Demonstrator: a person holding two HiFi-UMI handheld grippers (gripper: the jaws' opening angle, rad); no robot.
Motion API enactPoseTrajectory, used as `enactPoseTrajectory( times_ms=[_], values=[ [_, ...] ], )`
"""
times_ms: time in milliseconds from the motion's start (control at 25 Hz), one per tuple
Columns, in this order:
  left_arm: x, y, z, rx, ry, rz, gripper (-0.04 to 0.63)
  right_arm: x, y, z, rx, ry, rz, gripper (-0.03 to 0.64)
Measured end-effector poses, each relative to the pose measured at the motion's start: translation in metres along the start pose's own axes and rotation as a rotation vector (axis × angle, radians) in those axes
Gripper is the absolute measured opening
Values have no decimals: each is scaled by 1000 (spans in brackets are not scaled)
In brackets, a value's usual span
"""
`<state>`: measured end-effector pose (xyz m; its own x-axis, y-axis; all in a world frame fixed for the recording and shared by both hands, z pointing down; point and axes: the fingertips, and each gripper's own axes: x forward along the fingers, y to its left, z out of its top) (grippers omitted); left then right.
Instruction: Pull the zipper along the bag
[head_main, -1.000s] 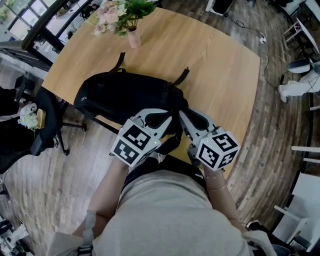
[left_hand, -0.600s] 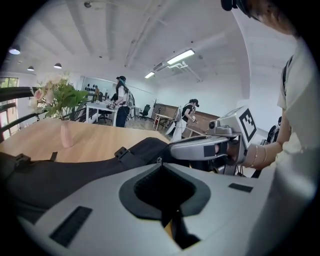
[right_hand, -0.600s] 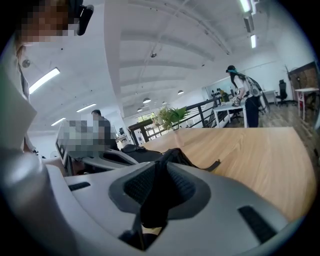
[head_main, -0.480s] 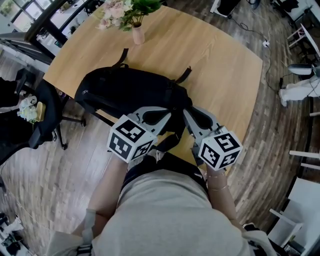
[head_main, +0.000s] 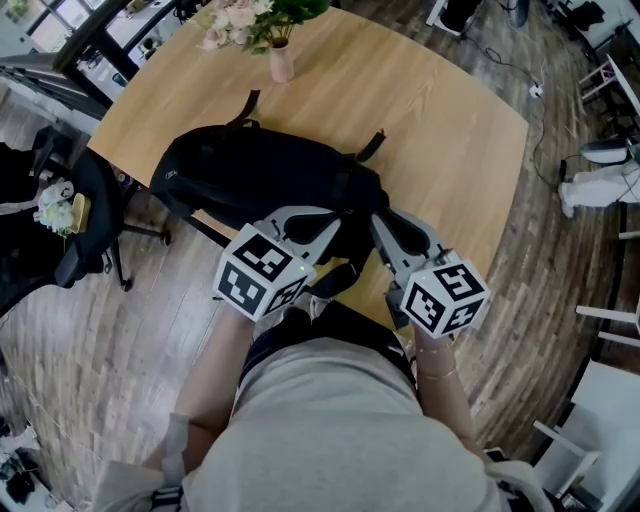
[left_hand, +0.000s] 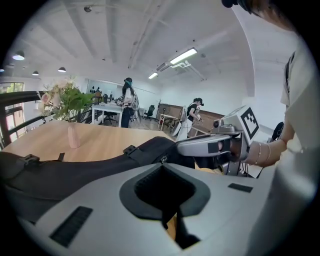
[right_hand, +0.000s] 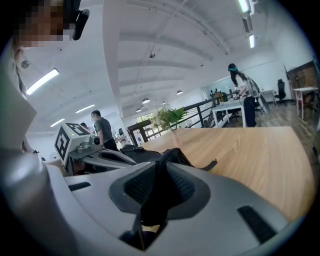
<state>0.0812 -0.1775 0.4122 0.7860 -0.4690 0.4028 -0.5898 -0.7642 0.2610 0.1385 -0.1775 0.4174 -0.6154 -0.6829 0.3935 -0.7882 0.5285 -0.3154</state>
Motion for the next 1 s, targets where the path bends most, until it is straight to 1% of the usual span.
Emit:
enactPoseTrajectory(
  times_ms=[320,400,520,760,840,1000],
  values=[
    [-12,13,-3,-8,-2,56,20,-2,-1,1,8,-11,-2,77],
    [-15,18,-4,-2,-1,84,20,-2,-2,1,12,-14,-3,77],
    [-22,30,-8,6,7,147,20,-2,-3,1,21,-18,-6,77],
    [-42,58,-14,-4,12,257,20,-1,-5,1,21,-7,-19,77],
    [-50,65,-15,-2,12,270,20,-1,-5,0,17,-6,-29,77],
    [-65,81,-16,28,22,291,21,0,-7,1,15,-13,-72,77]
  ],
)
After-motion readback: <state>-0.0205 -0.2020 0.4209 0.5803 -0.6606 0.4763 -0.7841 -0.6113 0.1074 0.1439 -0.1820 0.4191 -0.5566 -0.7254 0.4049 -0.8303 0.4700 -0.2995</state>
